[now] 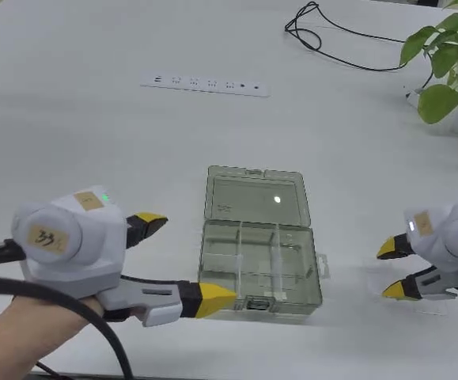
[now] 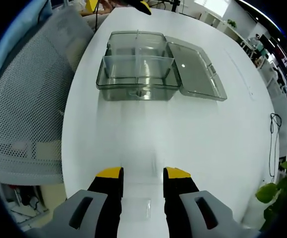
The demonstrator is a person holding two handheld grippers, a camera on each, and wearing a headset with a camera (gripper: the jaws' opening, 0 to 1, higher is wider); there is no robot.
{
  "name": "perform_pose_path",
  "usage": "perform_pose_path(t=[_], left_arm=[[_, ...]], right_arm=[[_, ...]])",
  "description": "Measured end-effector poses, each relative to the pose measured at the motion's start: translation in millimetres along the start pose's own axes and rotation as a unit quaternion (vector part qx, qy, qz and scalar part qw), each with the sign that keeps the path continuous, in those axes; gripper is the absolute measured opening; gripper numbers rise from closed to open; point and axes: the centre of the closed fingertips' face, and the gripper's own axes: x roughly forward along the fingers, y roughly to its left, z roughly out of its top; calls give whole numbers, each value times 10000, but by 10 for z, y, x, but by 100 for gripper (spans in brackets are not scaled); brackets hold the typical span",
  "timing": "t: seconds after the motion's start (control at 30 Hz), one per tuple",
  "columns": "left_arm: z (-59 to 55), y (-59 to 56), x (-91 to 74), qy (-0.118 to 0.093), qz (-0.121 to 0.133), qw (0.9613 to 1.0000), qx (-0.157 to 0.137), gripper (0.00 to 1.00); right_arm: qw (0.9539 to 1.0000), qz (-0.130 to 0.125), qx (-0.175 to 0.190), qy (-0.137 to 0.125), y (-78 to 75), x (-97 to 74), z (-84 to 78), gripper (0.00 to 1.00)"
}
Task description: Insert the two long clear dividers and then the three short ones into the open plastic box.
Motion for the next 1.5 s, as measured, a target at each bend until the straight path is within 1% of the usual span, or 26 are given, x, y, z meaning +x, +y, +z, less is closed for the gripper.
perform_pose_path(t=[0.13,0.2,0.33,0.4,0.47,0.53,0.67,0.7,0.73,0.77,0.8,0.83,0.87,0.9,0.93,0.97,1.0,1.07,1.1,1.17,1.2,1.23,1.3,1.4,1.43,1.5], left_arm=[[19,-22,52,10,-49,9999,-102,90],[38,-35,82,14,-77,9999,-129,89],[90,-71,161,14,-161,9996,-240,88],[113,-92,206,24,-221,9994,-275,86],[135,-118,259,44,-290,9989,-361,86],[162,-138,298,45,-328,9985,-431,83],[235,-220,389,33,-499,9959,-750,78],[237,-232,403,75,-507,9951,-849,76],[267,-259,425,45,-592,9940,-924,75],[277,-258,443,41,-611,9932,-991,72],[283,-270,456,63,-641,9918,-1106,70],[306,-303,470,32,-726,9898,-1222,68],[307,-316,480,64,-752,9877,-1371,65],[331,-347,492,45,-848,9841,-1561,62],[359,-341,506,-24,-847,9827,-1647,59],[370,-343,518,-25,-855,9808,-1750,56],[380,-349,523,-36,-874,9800,-1790,54],[400,-360,537,-55,-905,9761,-1975,47],[410,-359,544,-81,-894,9734,-2107,43],[432,-377,553,-132,-971,9672,-2345,35],[457,-384,556,-199,-1009,9632,-2484,32],[462,-386,557,-214,-1018,9607,-2572,28],[474,-401,559,-244,-1058,9589,-2620,23],[472,-414,571,-234,-1070,9564,-2707,17],[481,-422,574,-251,-1081,9542,-2779,16],[497,-437,578,-283,-1100,9522,-2835,14]], right_arm=[[9995,-236,-141,-173,-57,-116,159,32],[9987,-404,-163,-278,-110,-185,261,32],[9966,-603,-244,-499,-174,-312,465,32],[9948,-756,-326,-597,-216,-375,573,32],[9932,-835,-413,-701,-229,-433,693,32],[9921,-877,-501,-741,-226,-471,780,32],[9877,-1072,-684,-913,-255,-557,1025,32],[9872,-1122,-676,-905,-267,-569,1061,32],[9867,-1153,-686,-916,-268,-583,1119,32],[9855,-1187,-705,-986,-270,-598,1176,32],[9847,-1193,-714,-1052,-263,-605,1232,32],[9841,-1210,-735,-1071,-254,-610,1290,32],[9832,-1232,-796,-1088,-247,-610,1334,32],[9819,-1275,-869,-1099,-242,-610,1388,32],[9812,-1295,-902,-1110,-236,-609,1423,32],[9807,-1283,-934,-1143,-217,-603,1473,32],[9799,-1292,-968,-1175,-208,-598,1507,32],[9783,-1323,-1089,-1162,-185,-578,1567,32],[9774,-1337,-1152,-1166,-175,-571,1593,32],[9759,-1342,-1266,-1169,-140,-545,1655,32],[9753,-1360,-1299,-1160,-133,-536,1671,32],[9741,-1396,-1363,-1142,-133,-529,1685,32],[9729,-1403,-1483,-1084,-114,-502,1704,32],[9732,-1382,-1444,-1139,-100,-494,1761,32],[9723,-1415,-1459,-1152,-101,-491,1775,32],[9723,-1381,-1494,-1148,-79,-477,1790,32]])
